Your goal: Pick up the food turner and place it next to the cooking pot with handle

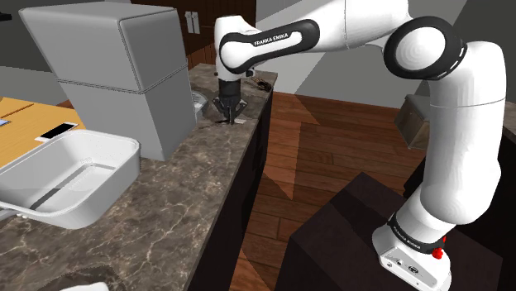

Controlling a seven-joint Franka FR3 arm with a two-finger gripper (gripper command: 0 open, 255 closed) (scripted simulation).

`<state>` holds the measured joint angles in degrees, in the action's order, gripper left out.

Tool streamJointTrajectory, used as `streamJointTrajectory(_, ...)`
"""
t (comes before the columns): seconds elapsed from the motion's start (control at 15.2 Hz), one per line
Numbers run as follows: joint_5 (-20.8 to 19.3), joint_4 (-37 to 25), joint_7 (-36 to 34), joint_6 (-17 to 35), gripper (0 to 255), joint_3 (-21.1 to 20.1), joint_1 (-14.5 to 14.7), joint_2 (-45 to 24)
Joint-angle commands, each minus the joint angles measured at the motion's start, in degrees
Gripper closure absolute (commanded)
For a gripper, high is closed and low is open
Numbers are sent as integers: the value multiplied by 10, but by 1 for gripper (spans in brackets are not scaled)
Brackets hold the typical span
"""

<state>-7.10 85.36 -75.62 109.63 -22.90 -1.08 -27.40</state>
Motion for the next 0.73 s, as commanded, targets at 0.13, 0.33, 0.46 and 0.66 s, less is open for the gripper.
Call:
streamJointTrajectory(0.13, 3, -22, 2, -29, 255, -2, 0, 7)
streamJointTrajectory(0.33, 5, -41, 3, -50, 255, -3, 1, 10)
streamJointTrajectory(0.46, 5, -54, 3, -65, 255, -3, 2, 11)
streamJointTrajectory(0.66, 6, -76, 3, -88, 255, -4, 3, 12)
